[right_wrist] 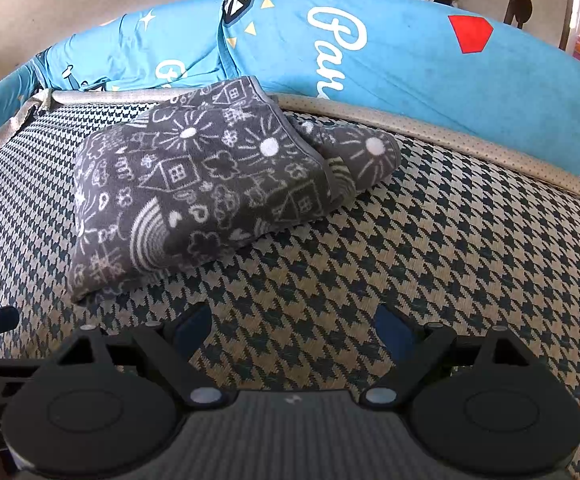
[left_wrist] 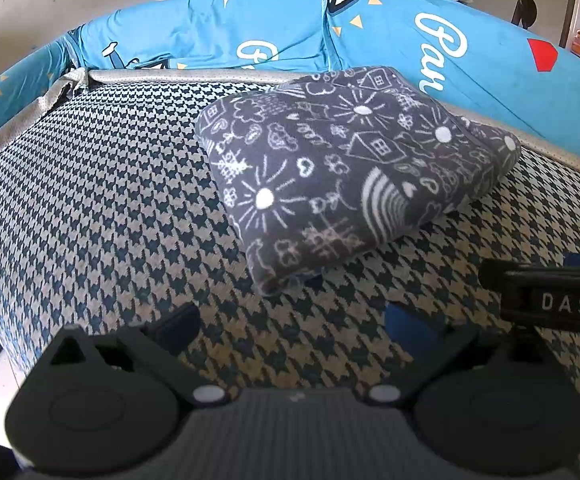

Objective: Fold clothes

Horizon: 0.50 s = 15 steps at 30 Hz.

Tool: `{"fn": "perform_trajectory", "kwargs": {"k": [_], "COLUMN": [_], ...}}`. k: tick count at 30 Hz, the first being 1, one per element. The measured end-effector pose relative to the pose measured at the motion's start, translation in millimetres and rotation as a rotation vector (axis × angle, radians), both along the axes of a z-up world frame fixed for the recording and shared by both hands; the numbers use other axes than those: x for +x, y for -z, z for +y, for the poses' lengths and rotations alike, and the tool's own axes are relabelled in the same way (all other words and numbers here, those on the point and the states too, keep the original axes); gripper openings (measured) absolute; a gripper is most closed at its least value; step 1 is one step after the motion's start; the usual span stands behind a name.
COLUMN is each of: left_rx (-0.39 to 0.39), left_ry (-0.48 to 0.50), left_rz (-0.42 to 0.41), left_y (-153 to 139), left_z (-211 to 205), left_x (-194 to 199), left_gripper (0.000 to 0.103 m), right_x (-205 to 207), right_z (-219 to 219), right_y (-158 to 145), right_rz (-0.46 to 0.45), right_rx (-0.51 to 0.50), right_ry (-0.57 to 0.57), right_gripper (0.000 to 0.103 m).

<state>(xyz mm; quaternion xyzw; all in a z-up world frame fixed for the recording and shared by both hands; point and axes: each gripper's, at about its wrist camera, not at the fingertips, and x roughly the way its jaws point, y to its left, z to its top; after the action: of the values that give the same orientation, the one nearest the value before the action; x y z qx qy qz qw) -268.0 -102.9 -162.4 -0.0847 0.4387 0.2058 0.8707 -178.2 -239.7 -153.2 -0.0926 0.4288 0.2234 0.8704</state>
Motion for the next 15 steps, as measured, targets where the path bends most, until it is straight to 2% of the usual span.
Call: {"fn": "perform_trajectory", "kwargs": {"k": [15], "left_rx": [-0.014], "left_ry": [-0.004], "left_rz": [0.011], "left_y": [0.7], "left_z": [1.7], "left_x": [0.1], "left_gripper": [0.103], "right_x": [-0.9], "right_z": [0.5], "right_y": [0.6], "right_rz": [-0.001], "right_rx": [-0.004], "right_ry": [-0.005], "right_gripper": [0.09]}}
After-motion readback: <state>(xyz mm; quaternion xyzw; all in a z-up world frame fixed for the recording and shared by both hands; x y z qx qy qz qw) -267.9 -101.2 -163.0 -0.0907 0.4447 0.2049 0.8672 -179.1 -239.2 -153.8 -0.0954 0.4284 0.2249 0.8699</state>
